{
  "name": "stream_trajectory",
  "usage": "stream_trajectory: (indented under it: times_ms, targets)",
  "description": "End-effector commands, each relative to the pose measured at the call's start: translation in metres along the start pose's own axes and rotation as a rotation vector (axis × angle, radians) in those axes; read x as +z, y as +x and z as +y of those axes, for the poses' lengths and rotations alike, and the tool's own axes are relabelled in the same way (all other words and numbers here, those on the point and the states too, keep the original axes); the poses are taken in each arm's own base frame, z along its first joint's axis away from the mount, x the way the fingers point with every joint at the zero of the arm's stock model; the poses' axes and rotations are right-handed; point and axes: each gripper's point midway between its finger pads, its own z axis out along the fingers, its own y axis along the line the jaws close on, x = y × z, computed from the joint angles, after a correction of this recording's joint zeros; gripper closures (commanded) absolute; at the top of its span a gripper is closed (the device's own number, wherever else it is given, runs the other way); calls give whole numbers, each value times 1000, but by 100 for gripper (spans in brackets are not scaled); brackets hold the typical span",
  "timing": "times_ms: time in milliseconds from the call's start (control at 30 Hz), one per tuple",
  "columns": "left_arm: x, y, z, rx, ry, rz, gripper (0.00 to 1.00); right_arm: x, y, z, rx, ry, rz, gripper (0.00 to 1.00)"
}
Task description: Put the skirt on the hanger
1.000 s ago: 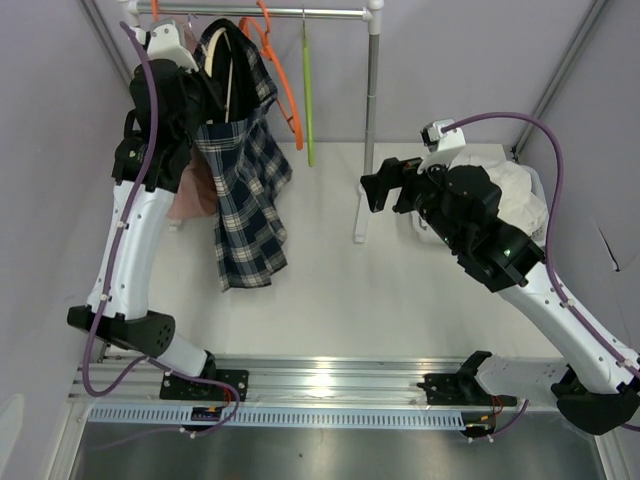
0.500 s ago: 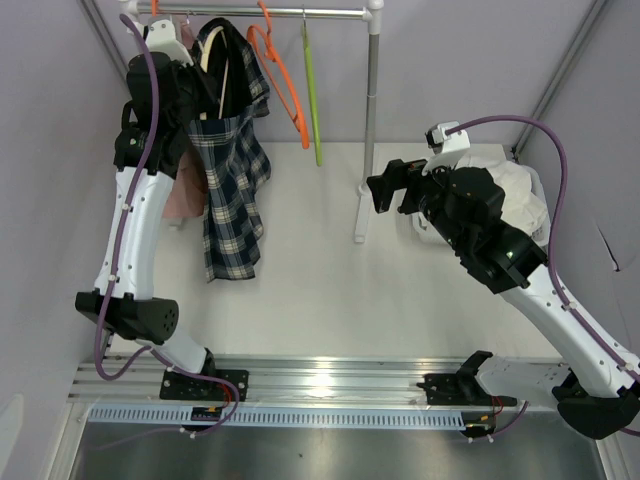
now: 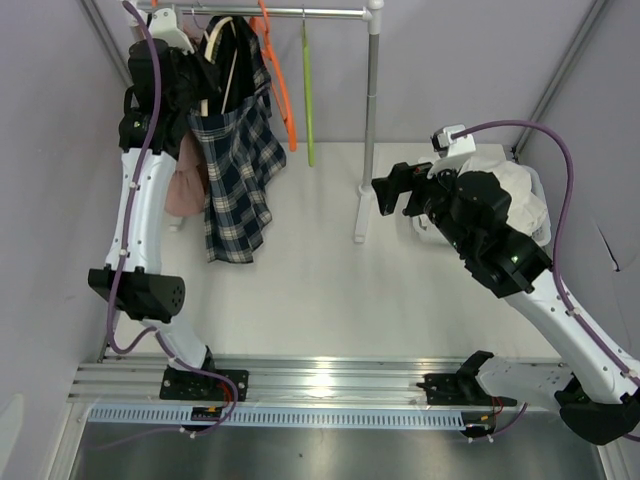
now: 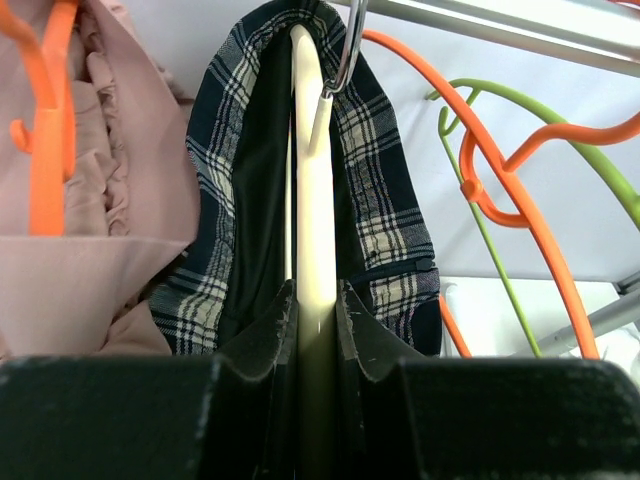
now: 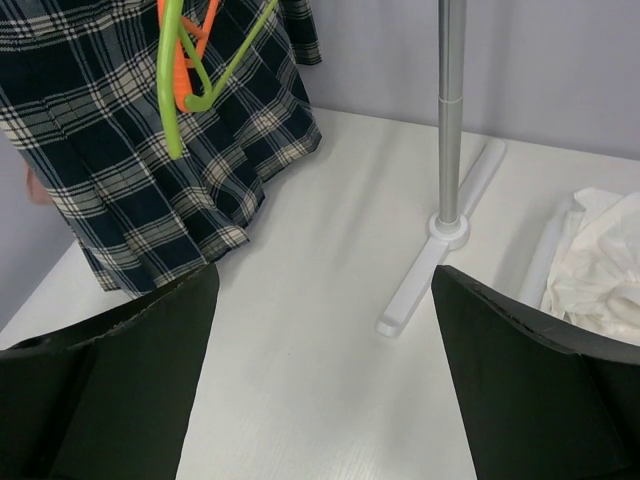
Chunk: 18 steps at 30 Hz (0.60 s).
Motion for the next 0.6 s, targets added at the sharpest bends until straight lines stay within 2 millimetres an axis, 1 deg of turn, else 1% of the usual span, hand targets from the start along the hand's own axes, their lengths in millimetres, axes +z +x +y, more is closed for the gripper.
stream_trajectory:
  times_ms: [0, 67, 200, 333, 567]
  targets:
    - [-23, -93, -22, 1, 82, -287, 100, -6, -13, 1, -9, -19, -50, 6]
    - [-18, -92, -21, -7, 81, -289, 100, -6, -12, 0, -9, -18, -47, 6]
    - [-16, -98, -17, -31, 51, -308, 100, -8, -12, 0, -11, -20, -47, 6]
    - [-9, -95, -16, -36, 47, -302, 100, -8, -9, -2, -10, -15, -40, 6]
    - [4, -72, -11, -36, 41, -240, 100, -8, -5, -3, -4, -9, -34, 6]
